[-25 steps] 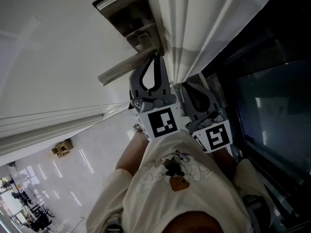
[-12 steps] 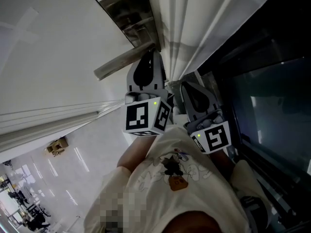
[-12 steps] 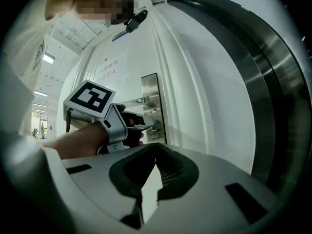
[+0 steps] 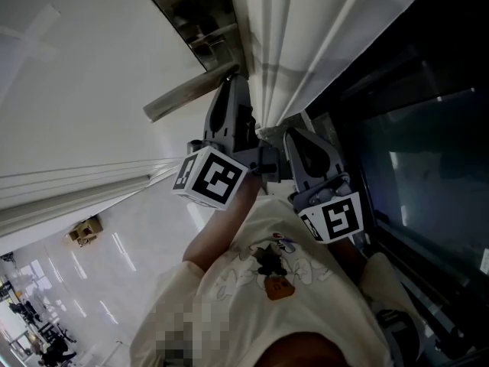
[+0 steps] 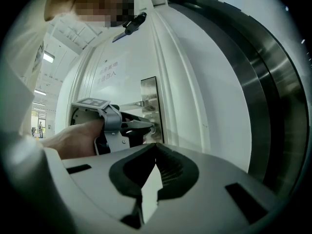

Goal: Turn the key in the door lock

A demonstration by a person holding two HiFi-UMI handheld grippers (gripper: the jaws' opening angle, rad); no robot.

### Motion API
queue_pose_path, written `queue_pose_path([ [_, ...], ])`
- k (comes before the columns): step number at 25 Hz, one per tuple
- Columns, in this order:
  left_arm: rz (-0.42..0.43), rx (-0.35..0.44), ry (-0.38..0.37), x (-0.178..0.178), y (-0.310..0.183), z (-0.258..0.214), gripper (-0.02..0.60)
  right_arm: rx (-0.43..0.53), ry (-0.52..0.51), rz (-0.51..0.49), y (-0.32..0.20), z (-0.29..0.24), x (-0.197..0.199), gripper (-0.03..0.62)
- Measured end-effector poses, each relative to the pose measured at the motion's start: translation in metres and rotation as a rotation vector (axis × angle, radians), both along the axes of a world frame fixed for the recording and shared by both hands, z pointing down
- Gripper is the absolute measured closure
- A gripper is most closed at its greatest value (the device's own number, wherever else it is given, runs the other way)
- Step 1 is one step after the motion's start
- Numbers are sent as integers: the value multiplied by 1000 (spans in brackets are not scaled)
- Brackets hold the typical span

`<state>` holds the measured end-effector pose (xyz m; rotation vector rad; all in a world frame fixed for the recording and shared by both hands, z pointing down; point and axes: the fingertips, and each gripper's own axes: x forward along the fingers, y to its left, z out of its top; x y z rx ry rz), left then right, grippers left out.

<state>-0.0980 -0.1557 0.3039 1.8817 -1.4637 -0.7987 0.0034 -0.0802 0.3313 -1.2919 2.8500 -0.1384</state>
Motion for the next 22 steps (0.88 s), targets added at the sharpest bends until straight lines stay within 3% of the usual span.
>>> queue_pose_path([
  [11,106,-12,437,-2,-2,-2,518,10,-7,-18,2,-6,-1,588],
  [19,147,11,378,1,1,-7,491,13,-8,-21,5,-7,-1,588],
  [22,154,25,285,5,11,-11,481,13,-12,-20,5,-7,0,588],
])
